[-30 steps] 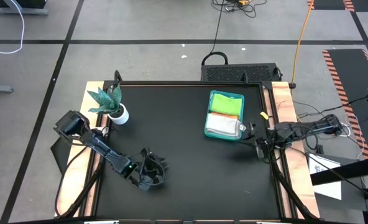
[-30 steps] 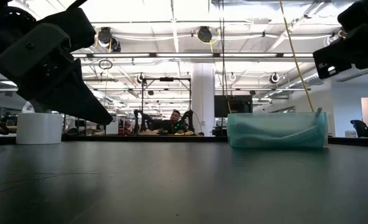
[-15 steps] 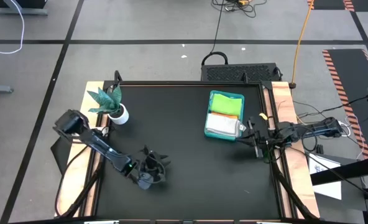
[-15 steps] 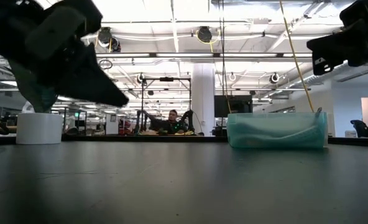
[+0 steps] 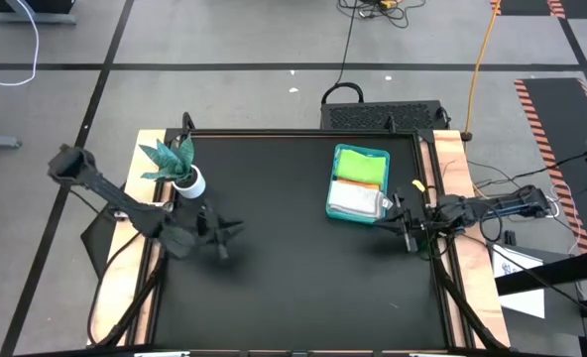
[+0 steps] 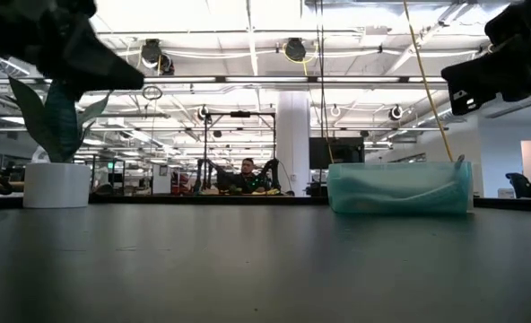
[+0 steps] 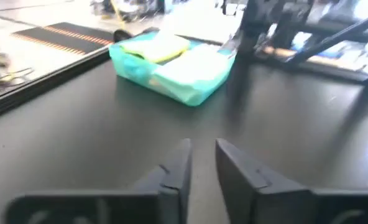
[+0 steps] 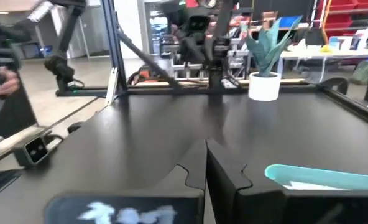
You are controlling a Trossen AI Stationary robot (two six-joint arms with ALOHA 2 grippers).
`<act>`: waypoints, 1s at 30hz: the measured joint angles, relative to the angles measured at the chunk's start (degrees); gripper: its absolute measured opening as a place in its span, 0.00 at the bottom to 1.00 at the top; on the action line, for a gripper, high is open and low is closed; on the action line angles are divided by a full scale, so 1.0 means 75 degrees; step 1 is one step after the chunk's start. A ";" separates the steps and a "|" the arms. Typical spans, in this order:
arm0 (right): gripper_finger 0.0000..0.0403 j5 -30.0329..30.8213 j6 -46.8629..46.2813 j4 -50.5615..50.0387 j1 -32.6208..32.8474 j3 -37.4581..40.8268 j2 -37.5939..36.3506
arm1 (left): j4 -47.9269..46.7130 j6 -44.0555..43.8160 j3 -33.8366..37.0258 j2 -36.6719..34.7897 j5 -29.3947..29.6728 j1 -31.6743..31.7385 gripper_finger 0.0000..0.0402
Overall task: Fold microfiber towels
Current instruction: Return to Home Position
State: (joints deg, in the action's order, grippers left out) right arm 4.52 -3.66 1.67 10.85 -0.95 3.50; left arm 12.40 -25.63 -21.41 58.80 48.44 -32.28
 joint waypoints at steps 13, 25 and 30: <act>0.00 -0.0022 -0.0099 0.0023 0.0000 0.0009 0.0294 | -0.0314 0.1387 0.2397 -0.5948 -0.3287 0.2672 0.01; 0.00 -0.0024 -0.0022 0.0000 0.0000 0.0012 0.0333 | -0.2204 0.2430 0.2500 -0.7722 -0.5848 0.4650 0.00; 0.00 -0.0022 -0.0020 0.0000 0.0003 0.0012 0.0462 | -0.1726 0.2890 0.2701 -0.7688 -0.6541 0.4793 0.00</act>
State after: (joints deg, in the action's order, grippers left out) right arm 4.36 -3.81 1.67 10.87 -0.86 6.96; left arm -0.55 -3.95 -1.16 1.14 -0.62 3.66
